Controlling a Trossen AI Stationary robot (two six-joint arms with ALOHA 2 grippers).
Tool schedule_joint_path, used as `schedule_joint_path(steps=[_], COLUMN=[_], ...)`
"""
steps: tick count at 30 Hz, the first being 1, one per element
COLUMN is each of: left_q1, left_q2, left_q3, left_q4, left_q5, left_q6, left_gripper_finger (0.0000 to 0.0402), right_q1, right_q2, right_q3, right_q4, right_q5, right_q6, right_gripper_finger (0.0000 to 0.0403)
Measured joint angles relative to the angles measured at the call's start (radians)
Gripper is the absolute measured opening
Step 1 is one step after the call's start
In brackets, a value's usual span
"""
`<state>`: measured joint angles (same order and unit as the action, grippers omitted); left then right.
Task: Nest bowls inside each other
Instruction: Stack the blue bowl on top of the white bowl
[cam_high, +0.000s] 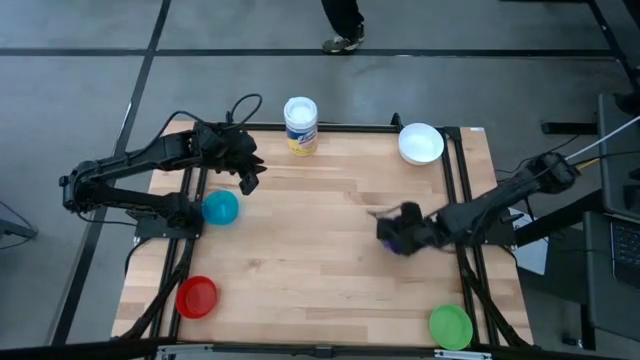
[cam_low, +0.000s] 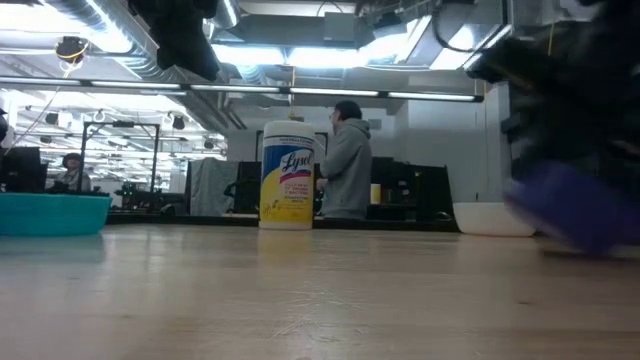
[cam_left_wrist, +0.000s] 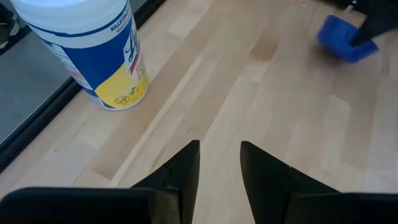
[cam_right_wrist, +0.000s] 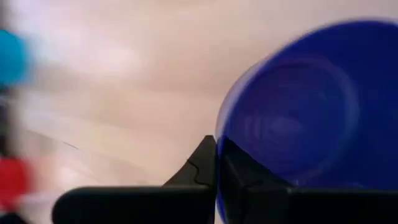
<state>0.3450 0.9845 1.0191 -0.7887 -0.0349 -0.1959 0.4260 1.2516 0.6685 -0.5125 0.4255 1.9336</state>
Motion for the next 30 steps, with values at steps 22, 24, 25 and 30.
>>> schedule_joint_path(steps=[22,24,25,30], left_q1=[0.0,0.0,0.0,0.0], left_q2=[0.0,0.0,0.0,0.0], left_q3=[0.0,0.0,0.0,0.0], left_q4=[0.008,0.008,0.009,0.01], left_q5=[-0.017,-0.017,-0.017,-0.024], left_q6=[-0.003,-0.009,-0.01,-0.016], left_gripper_finger=[0.0112,0.0112,0.0112,0.0112], right_q1=[-0.992,-1.051,-1.075,-1.18], right_q2=[0.002,0.029,0.043,0.117], right_q3=[0.233,0.267,0.282,0.356], right_q4=[0.089,0.072,0.051,-0.04], right_q5=[-0.382,-0.409,-0.416,-0.451], right_q6=[-1.254,-1.31,-1.336,-1.461], right_gripper_finger=[0.0001,0.0001,0.0001,0.0001])
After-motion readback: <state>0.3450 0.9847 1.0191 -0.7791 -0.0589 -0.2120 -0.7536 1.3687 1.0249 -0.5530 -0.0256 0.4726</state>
